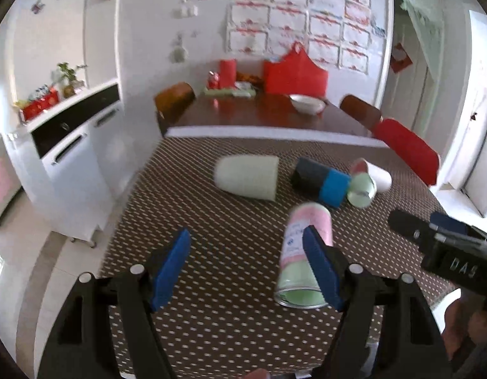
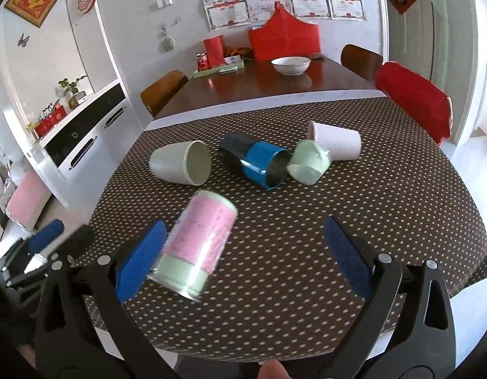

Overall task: Flip cup upside down
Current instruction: 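Carry the jar with the left gripper toward the right gripper and set it down, then close the right gripper around the jar's body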

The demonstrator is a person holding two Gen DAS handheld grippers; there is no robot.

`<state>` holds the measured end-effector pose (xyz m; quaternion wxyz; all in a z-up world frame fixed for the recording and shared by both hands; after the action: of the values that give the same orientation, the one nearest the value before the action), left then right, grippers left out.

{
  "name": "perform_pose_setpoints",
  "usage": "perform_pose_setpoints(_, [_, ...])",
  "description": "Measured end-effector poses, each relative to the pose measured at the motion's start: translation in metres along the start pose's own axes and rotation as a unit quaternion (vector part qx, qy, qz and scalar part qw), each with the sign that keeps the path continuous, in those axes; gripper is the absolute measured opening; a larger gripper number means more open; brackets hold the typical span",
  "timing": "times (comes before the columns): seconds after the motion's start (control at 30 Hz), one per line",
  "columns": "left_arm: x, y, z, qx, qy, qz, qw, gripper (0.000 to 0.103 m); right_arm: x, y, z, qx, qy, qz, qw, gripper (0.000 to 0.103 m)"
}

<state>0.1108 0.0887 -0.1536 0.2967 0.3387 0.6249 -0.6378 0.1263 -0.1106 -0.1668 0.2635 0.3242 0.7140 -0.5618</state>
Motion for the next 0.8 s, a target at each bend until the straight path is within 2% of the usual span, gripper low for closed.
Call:
perform_pose_setpoints(0.23, [-0.009,-0.032,-0.024,-0.023,-0.020,0.039,0.9988,0.073,0.005,-0.021,-0.031,0.002,-0.035,0.033,0.999,0.098])
perform_pose_setpoints(0.47, [-0.014,-0.063,-0.034,-0.034,-0.024,0.073,0.9964,0.073,0.005,-0.034,-0.048,-0.008,-0.046,0.044,0.998,0.098])
perform_pose_setpoints(0.63, [-0.015,-0.071,-0.041,-0.038,-0.025,0.083,0.9955,0.076,0.009,-0.029,-0.052,-0.025,-0.031,0.018,0.999,0.098])
perform_pose_setpoints(0.8, [-0.012,-0.067,-0.049,-0.035,-0.030,0.082,0.9955,0.076,0.015,-0.004,-0.047,-0.009,-0.012,-0.032,0.999,0.098])
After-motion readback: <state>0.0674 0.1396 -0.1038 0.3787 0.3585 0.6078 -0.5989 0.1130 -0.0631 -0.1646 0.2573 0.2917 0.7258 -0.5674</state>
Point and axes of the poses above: each gripper's, at about its wrist camera, not at the fingertips, and y roughly the way its jaws point, z to its right, x to its underside, the point moved 9 cm from there along y, roughly the way its jaws point, and after that the axes turned 3 degrees about y, right-handed, at the moved point
